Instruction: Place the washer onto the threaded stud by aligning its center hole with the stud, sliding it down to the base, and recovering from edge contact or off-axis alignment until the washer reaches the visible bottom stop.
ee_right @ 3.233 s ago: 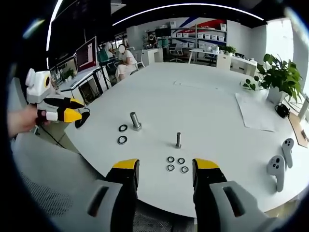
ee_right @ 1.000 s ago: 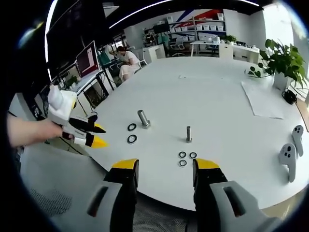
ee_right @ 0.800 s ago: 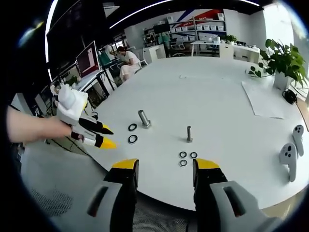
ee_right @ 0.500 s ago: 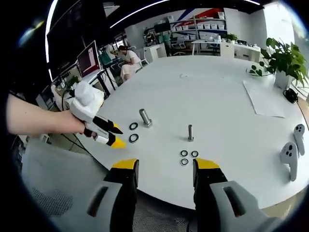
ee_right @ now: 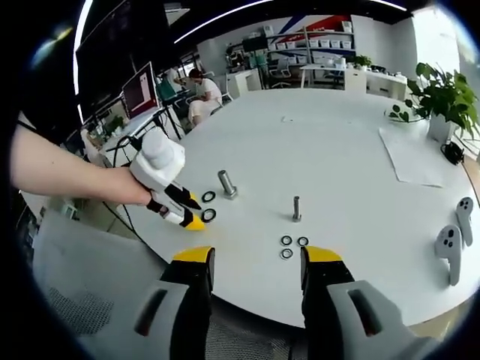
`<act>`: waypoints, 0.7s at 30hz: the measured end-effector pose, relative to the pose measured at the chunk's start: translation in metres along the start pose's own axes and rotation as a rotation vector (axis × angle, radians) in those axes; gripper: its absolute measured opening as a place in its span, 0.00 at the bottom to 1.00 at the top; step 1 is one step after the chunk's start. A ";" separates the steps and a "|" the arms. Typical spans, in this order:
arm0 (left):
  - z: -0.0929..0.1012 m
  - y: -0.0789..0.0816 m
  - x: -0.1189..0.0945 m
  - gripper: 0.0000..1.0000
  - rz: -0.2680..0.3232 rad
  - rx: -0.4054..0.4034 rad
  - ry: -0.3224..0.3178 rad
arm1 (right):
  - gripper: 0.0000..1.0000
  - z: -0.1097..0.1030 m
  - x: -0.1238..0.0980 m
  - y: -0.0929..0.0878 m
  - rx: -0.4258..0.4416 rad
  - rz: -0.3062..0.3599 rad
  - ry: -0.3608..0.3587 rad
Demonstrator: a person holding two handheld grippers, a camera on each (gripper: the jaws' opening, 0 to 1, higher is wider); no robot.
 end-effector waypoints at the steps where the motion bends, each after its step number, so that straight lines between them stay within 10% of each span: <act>1: 0.001 0.002 0.000 0.32 0.001 0.000 -0.002 | 0.49 0.000 0.000 0.000 0.000 -0.003 0.001; 21: 0.003 0.017 0.007 0.29 -0.061 0.082 -0.001 | 0.49 0.000 0.001 -0.001 -0.005 -0.007 0.006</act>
Point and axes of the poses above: the point that each gripper's makers call its tool centre point, and the gripper's own axes: x roughly forward along the fingers, z roughly to its right, y roughly out of its top, the point moved 10 cm from there along -x, roughly backward along the fingers, and after that the axes turned 6 degrees about -x, right-handed, at the moved point
